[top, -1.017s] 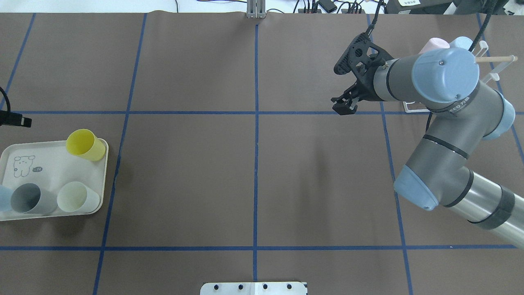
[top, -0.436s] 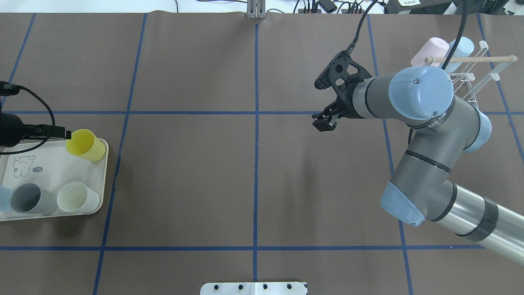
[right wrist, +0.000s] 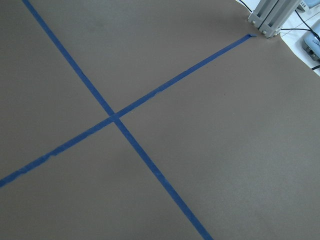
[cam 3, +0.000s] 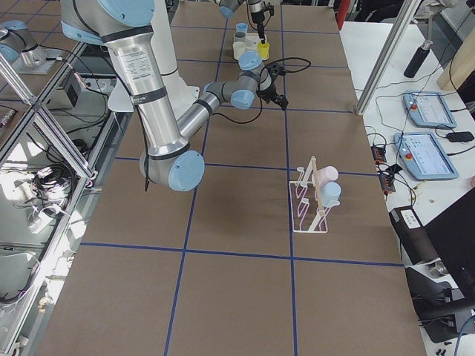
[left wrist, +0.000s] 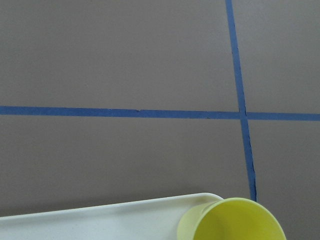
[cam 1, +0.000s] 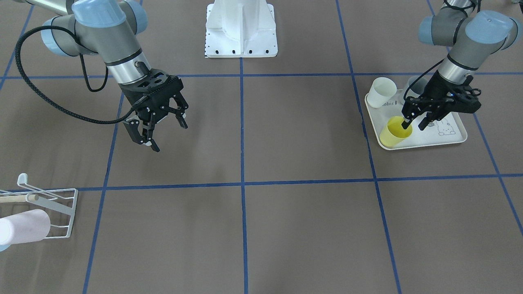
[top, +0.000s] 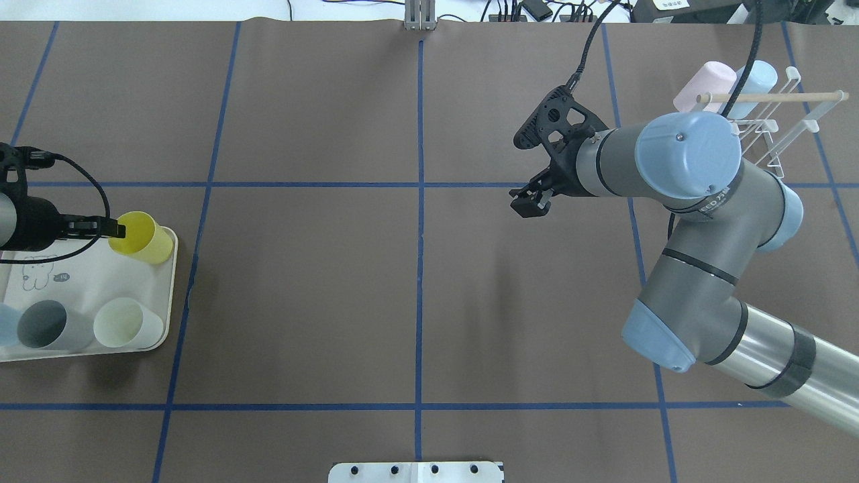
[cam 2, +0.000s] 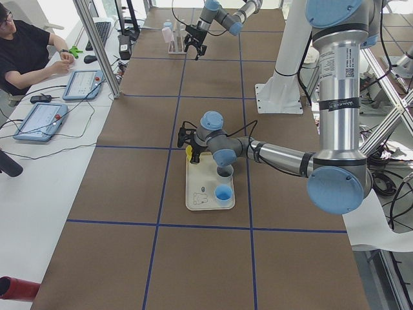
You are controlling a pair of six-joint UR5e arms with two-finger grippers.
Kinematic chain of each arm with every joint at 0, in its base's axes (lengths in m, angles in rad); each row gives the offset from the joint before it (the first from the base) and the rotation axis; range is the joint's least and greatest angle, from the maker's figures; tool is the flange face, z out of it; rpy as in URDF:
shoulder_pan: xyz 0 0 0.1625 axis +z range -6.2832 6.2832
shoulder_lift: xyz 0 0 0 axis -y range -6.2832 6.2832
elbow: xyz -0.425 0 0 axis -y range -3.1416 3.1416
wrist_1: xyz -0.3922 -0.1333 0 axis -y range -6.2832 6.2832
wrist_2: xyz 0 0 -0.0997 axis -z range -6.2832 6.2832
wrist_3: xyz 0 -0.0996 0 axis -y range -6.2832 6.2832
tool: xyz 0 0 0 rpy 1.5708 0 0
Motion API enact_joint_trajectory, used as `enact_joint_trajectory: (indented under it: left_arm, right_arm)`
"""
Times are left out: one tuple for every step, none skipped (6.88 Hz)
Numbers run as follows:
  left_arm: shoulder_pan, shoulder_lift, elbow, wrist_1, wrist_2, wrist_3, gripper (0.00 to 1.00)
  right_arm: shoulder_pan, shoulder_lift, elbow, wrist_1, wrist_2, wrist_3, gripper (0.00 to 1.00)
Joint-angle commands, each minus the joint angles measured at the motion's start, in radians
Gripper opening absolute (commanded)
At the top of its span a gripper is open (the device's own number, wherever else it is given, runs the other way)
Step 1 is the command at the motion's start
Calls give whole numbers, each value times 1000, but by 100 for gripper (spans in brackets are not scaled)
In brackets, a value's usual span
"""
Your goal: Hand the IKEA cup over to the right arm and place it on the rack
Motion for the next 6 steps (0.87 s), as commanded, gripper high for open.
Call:
enact_joint_trajectory:
  left_arm:
    - [3,2,1,1,2,0,21]
    - [3,-1,1,3,1,3,11]
    - [3,-1,-8,3,-4,8,0]
    - [3,1,-12,3,-8,11,0]
    - [-3,1,-14,3,-21,12,0]
    - [-14,12,-31,3,-65,18,0]
  right_arm:
    - [-1,-3,0,2,1,0,100]
    - [-1,-3,0,2,1,0,100]
    - [-1,-6,0,2,1,0,100]
    - [-1,-6,0,2,1,-2,100]
    - [-1,-7,0,2,1,-2,100]
    - [-8,-6,-2,2,-4,-7,100]
